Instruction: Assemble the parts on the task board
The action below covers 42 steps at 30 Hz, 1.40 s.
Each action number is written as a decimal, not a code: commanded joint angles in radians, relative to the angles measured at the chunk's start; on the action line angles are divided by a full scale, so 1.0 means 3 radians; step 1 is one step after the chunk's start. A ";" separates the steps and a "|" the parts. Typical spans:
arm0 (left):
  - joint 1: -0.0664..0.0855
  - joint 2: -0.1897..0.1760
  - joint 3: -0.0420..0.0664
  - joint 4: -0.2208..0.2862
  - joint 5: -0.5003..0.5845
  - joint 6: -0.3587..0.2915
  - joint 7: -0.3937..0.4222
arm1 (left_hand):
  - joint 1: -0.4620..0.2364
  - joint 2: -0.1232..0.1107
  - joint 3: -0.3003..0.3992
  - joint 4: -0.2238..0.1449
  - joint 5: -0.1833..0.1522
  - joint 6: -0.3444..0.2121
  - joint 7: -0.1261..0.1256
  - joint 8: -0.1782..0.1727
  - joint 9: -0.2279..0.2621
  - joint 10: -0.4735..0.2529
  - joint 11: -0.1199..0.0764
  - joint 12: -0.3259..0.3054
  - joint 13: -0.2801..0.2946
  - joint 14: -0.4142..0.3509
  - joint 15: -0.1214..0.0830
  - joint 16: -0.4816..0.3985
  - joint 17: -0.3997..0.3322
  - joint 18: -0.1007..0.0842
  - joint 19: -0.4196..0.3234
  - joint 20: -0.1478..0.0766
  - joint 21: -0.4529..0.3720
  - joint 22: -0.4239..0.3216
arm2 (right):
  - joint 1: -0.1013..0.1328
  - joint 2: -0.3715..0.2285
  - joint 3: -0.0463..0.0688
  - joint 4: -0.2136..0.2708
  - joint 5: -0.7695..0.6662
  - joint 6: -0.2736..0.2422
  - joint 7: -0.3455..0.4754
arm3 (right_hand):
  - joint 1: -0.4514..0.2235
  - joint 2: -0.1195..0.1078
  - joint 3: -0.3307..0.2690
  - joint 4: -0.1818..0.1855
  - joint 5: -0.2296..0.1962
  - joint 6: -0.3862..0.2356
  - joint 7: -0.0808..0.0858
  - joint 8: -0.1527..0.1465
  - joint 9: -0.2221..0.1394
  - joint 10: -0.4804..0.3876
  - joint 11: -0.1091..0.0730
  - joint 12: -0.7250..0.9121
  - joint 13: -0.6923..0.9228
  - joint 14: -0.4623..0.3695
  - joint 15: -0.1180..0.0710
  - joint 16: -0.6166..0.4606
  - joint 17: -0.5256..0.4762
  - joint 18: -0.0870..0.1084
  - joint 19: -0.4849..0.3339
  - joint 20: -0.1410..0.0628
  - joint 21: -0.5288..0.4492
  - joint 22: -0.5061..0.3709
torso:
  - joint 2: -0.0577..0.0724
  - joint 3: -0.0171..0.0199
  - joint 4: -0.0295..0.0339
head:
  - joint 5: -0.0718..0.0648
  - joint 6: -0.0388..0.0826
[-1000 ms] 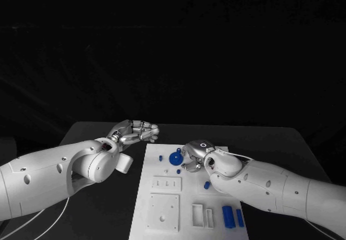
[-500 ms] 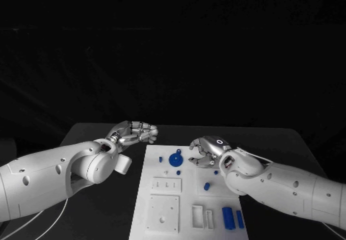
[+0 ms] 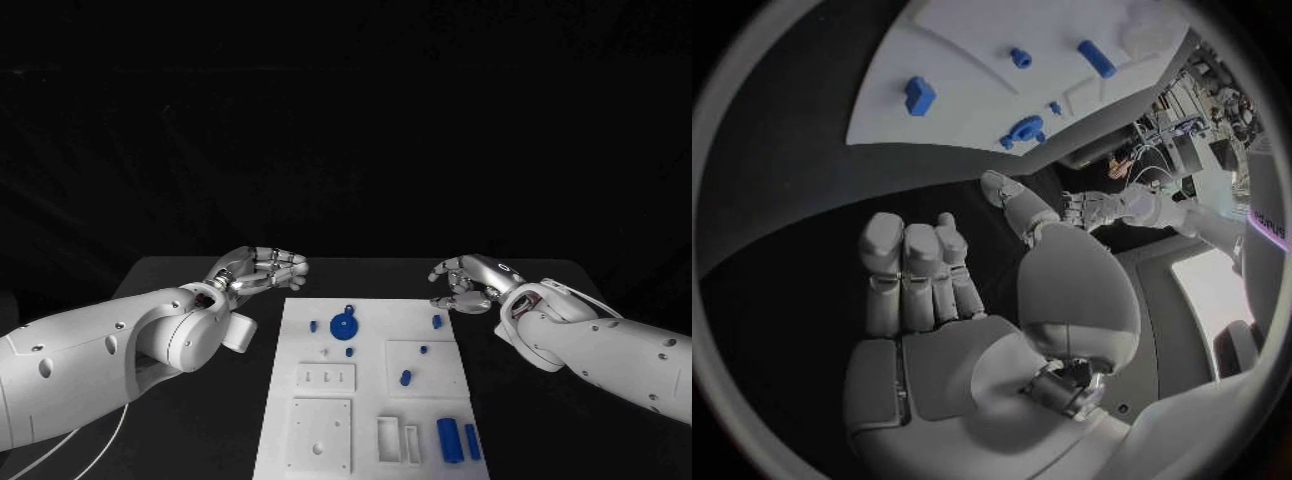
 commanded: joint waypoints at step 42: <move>0.0000 0.0017 -0.0001 -0.0021 -0.0016 0.0092 0.0037 | 0.0023 0.0009 -0.0009 0.0005 0.0000 -0.0008 0.0034 -0.0026 -0.0002 -0.0021 0.0005 -0.0019 -0.0005 0.0019 0.0002 -0.0026 0.0009 0.0050 -0.0019 0.0014 -0.0016 0.0066 | -0.0281 0.0376 -0.0001 -0.0802 0.0060 0.0411 0.0278 | 0.0336 0.0161 0.0269 0.0080 -0.0701 -0.0075 0.0011 0.0014 -0.0015 -0.0157 0.0005 0.0002 -0.0032 -0.0109 -0.0003 -0.0061 0.0057 0.0411 -0.0126 0.0080 -0.0090 0.0058 | -0.0007 0.0062 -0.0022 | -0.0014 -0.0103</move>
